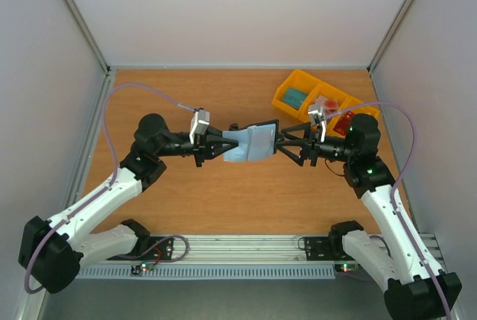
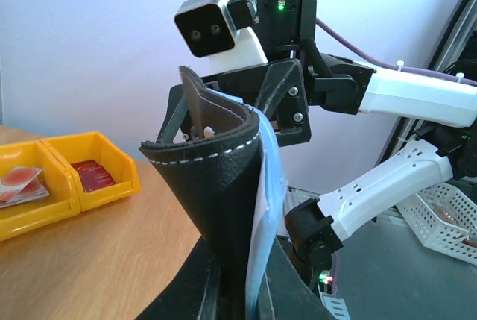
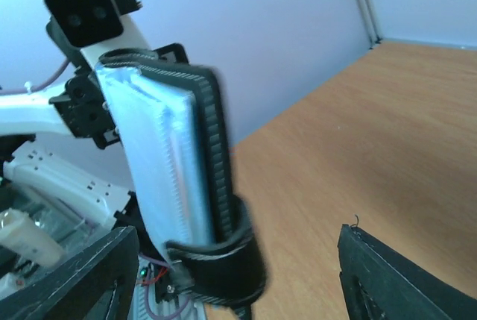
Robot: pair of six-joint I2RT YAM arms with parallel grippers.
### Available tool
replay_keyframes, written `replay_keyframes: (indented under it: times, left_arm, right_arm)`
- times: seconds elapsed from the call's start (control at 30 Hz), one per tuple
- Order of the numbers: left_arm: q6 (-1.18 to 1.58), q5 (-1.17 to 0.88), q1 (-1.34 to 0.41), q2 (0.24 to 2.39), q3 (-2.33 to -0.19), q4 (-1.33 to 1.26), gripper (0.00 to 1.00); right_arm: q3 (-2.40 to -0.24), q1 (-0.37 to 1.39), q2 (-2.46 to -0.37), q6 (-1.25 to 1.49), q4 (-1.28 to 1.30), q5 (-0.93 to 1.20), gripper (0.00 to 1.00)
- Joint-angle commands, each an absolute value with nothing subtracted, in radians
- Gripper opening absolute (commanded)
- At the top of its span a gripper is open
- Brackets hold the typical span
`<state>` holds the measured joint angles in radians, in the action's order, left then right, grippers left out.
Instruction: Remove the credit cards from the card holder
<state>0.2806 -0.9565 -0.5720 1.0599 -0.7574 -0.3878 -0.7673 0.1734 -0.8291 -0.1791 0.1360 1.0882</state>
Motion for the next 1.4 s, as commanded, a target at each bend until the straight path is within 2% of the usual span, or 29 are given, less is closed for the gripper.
replay_keyframes:
  times: [0.0, 0.13, 0.27, 0.53, 0.83, 0.97, 1.37]
  left_arm:
    - [0.273, -0.980, -0.573, 1.023, -0.787, -0.468, 0.00]
    - [0.275, -0.980, -0.574, 1.015, -0.786, -0.472, 0.00]
    - [0.275, -0.987, -0.575, 1.015, -0.787, -0.483, 0.00]
    - [0.263, -1.001, -0.578, 1.001, -0.777, -0.489, 0.00]
    - [0.251, -1.005, -0.578, 0.991, -0.766, -0.503, 0.00]
    - [0.250, -0.994, -0.579, 0.990, -0.752, -0.520, 0.00]
    - [0.256, -0.978, -0.596, 0.999, -0.744, -0.536, 0.00]
  right_arm:
    - [-0.816, 0.197, -0.828, -0.304, 0.179, 1.090, 0.74]
    - [-0.855, 0.238, -0.862, -0.330, 0.218, 1.117, 0.71]
    - [-0.889, 0.285, -0.883, -0.411, 0.279, 1.043, 0.60]
    - [-0.971, 0.285, -0.962, -0.474, 0.319, 1.104, 0.45]
    - [-1.032, 0.282, -0.960, -0.603, 0.450, 1.086, 0.50]
    - [-1.026, 0.294, -0.979, -0.505, 0.377, 1.078, 0.49]
    - [-1.012, 0.410, -1.004, -0.517, 0.314, 1.004, 0.53]
